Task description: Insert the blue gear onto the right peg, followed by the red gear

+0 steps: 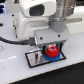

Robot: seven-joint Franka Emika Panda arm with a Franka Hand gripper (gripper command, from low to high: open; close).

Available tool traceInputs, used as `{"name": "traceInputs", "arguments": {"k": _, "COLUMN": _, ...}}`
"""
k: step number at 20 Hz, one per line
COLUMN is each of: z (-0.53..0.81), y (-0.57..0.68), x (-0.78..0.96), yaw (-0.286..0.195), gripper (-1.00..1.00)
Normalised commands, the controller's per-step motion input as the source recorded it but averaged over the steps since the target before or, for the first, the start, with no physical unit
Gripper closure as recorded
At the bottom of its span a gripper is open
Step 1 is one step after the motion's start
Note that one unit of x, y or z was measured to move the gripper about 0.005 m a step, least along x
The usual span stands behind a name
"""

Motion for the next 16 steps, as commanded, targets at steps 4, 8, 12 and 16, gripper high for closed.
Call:
{"name": "traceInputs", "arguments": {"k": 4, "z": 0.76, "y": 0.23, "x": 0.0, "yaw": 0.0, "gripper": -1.0}}
{"name": "traceInputs", "arguments": {"k": 8, "z": 0.28, "y": 0.13, "x": 0.0, "yaw": 0.0, "gripper": -1.0}}
{"name": "traceInputs", "arguments": {"k": 12, "z": 0.0, "y": 0.0, "x": 0.0, "yaw": 0.0, "gripper": -1.0}}
{"name": "traceInputs", "arguments": {"k": 16, "z": 0.0, "y": 0.0, "x": 0.0, "yaw": 0.0, "gripper": -1.0}}
